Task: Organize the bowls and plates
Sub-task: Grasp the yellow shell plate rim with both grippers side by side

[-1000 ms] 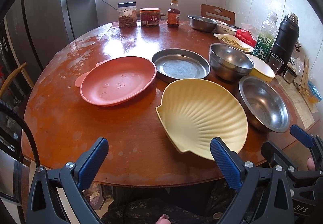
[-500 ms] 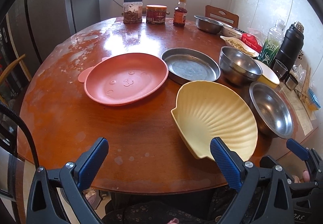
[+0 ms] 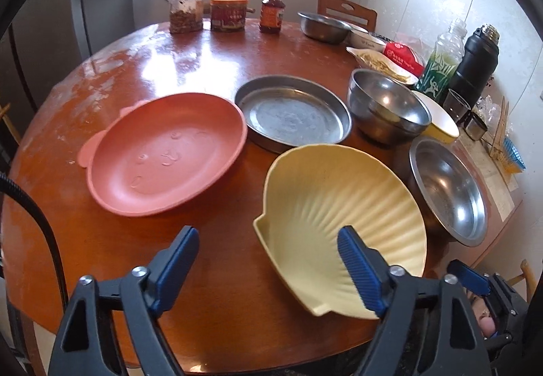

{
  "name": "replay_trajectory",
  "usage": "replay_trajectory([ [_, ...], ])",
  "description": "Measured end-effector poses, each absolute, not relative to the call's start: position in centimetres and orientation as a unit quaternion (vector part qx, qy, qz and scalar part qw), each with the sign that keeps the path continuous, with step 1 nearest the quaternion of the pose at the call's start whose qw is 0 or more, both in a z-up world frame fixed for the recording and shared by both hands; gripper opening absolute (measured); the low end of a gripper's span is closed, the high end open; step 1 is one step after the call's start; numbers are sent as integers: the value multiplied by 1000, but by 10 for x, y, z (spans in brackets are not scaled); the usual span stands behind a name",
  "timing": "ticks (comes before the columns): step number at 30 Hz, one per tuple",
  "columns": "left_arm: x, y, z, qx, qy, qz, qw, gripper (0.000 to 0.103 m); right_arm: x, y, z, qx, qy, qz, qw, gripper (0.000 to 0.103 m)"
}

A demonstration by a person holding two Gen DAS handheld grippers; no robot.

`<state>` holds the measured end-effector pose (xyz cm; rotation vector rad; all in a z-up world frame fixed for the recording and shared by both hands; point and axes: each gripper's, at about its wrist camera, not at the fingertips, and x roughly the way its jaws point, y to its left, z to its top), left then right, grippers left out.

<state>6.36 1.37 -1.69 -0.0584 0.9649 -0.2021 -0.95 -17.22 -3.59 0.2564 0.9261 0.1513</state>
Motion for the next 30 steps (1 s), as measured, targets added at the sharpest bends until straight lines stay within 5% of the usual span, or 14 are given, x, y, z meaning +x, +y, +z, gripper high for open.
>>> replay_trajectory([
  [13,82,2,-35,-36,481,-121,868,51,7,-155,-40,101,440,102,886,41],
  [30,41,33,-33,-34,483,-87,871,47,5,-124,-38,18,430,145,891,40],
])
